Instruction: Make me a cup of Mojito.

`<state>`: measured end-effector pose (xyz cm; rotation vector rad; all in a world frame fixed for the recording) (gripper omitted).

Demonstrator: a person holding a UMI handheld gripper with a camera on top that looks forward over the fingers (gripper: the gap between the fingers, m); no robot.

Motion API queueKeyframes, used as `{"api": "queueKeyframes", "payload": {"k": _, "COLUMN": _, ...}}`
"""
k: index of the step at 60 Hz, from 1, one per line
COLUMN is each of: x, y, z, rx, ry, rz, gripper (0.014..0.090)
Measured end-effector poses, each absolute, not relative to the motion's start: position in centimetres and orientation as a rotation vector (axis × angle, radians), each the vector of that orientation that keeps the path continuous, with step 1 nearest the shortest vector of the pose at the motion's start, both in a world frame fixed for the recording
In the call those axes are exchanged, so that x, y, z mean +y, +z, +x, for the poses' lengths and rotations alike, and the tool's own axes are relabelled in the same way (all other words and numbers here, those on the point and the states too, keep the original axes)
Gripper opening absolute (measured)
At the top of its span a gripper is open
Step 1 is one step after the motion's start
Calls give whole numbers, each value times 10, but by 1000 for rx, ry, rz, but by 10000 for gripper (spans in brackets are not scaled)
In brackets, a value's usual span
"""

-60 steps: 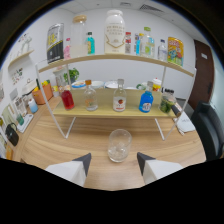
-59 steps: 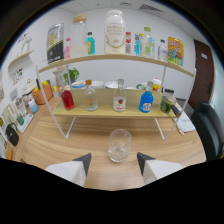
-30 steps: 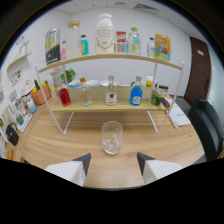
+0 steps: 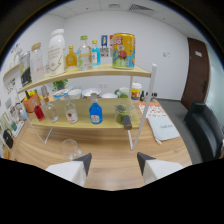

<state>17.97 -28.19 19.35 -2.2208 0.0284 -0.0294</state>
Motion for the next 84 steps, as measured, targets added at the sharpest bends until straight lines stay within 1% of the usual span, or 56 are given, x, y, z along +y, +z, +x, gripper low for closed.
{"api": "queueKeyframes", "payload": {"k": 7, "x": -244, "y": 200, "z": 194, "rx": -2, "ry": -9, "rz": -2199, "gripper": 848}}
{"api": "queueKeyframes", "payload": {"k": 15, "x": -205, "y": 193, "z": 204, "rx": 6, "ry": 45, "rz": -2203, "gripper": 847}}
{"api": "queueKeyframes", "payload": {"k": 18, "x": -195, "y": 190, "z": 206, "rx": 5, "ry": 54, "rz": -2214, "gripper": 838}}
{"api": "queueKeyframes", "payload": {"k": 20, "x": -188, "y": 187, "z": 208, "rx": 5, "ry": 58, "rz": -2221, "gripper": 815}}
{"api": "queueKeyframes", "payload": {"k": 24, "x": -176, "y": 182, "z": 210, "rx": 4, "ry": 63, "rz": -2226, "gripper": 736}}
{"api": "queueKeyframes", "payload": {"k": 32, "x": -160, "y": 176, "z": 216, "rx": 16, "ry": 53, "rz": -2247, "gripper": 545}}
{"api": "queueKeyframes", "payload": {"k": 39, "x": -154, "y": 170, "z": 220, "rx": 47, "ry": 60, "rz": -2277, "gripper": 351}}
{"api": "queueKeyframes", "payload": {"k": 42, "x": -154, "y": 169, "z": 218, "rx": 50, "ry": 76, "rz": -2288, "gripper": 281}}
{"api": "queueKeyframes", "payload": {"k": 47, "x": -153, "y": 167, "z": 219, "rx": 45, "ry": 54, "rz": -2300, "gripper": 202}}
{"api": "queueKeyframes", "payload": {"k": 49, "x": -153, "y": 166, "z": 220, "rx": 40, "ry": 44, "rz": -2305, "gripper": 189}}
{"api": "queueKeyframes", "payload": {"k": 61, "x": -154, "y": 166, "z": 221, "rx": 37, "ry": 20, "rz": -2323, "gripper": 173}}
{"api": "queueKeyframes", "payload": {"k": 70, "x": -160, "y": 175, "z": 221, "rx": 53, "ry": 4, "rz": -2287, "gripper": 162}}
{"api": "queueKeyframes", "payload": {"k": 84, "x": -187, "y": 205, "z": 202, "rx": 71, "ry": 11, "rz": -2210, "gripper": 156}}
